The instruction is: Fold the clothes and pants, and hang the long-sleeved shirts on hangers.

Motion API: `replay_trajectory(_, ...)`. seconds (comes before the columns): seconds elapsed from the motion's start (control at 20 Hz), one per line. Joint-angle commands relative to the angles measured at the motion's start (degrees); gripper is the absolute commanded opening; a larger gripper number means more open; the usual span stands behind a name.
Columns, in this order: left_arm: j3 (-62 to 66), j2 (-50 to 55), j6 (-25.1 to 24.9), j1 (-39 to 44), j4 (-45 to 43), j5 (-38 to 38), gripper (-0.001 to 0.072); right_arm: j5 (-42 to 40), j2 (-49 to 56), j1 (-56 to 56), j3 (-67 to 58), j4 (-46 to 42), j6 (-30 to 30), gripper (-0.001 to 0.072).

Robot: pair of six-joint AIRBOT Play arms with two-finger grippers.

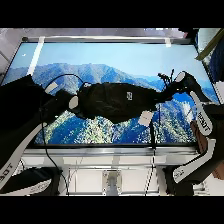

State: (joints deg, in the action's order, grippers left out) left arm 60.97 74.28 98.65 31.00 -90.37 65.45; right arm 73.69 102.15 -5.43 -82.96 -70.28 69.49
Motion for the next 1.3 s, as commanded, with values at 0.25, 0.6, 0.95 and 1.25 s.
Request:
replay_trajectory(0.25, -0.33, 8.85, 0.20, 0.02, -0.24, -0.55, 0.0010, 3.30, 0.02, 0.59, 0.24, -0.33, 0.50, 0.0024)
replay_trajectory(0.6, 0.04, -4.48, 0.20, -0.52, -0.48, 0.74, 0.0042, 14.19, -6.12, -0.28, -6.54, 0.87, 0.22, 0.0403)
replay_trajectory(0.95, 0.02, -26.93, 6.05, -2.91, -4.63, -1.18, 0.0673, -0.72, -19.45, -6.38, -11.93, -6.58, -0.37, 0.0388)
replay_trajectory(1.25, 0.02, -28.44, 6.84, -3.26, -4.98, -4.79, 0.0653, 0.79, -9.73, -11.47, -11.82, 16.24, 7.98, 0.0468)
